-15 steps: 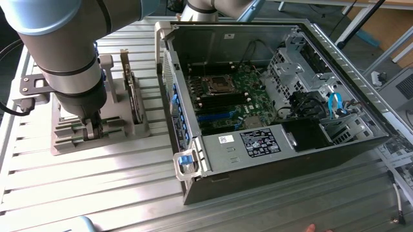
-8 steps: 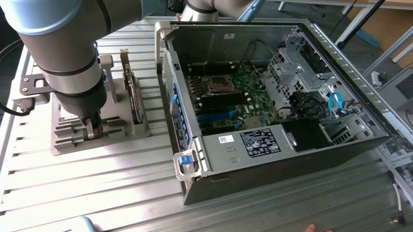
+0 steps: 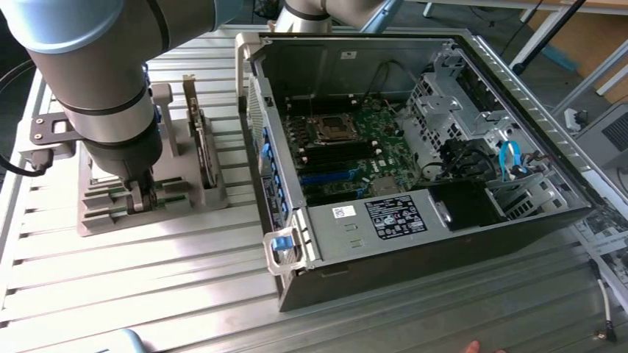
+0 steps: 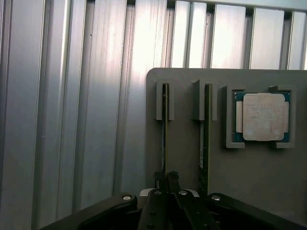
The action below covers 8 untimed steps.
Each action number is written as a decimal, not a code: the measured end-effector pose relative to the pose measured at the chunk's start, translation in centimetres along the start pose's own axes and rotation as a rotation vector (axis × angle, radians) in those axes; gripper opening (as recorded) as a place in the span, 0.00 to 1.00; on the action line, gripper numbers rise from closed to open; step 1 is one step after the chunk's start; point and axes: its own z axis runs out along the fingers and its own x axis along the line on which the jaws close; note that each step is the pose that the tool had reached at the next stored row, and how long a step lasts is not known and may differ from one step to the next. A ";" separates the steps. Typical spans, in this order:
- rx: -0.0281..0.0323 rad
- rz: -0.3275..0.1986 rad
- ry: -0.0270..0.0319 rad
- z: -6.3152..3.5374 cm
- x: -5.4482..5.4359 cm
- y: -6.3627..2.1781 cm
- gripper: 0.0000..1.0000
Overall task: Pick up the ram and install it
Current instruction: 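Pick up the ram and move it above insertion slot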
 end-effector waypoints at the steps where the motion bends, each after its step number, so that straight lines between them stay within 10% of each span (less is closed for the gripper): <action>1: 0.0000 0.000 0.0000 0.00 0.0 0.00 0.12; 8: 0.0003 0.012 -0.0003 0.00 0.0 0.00 0.12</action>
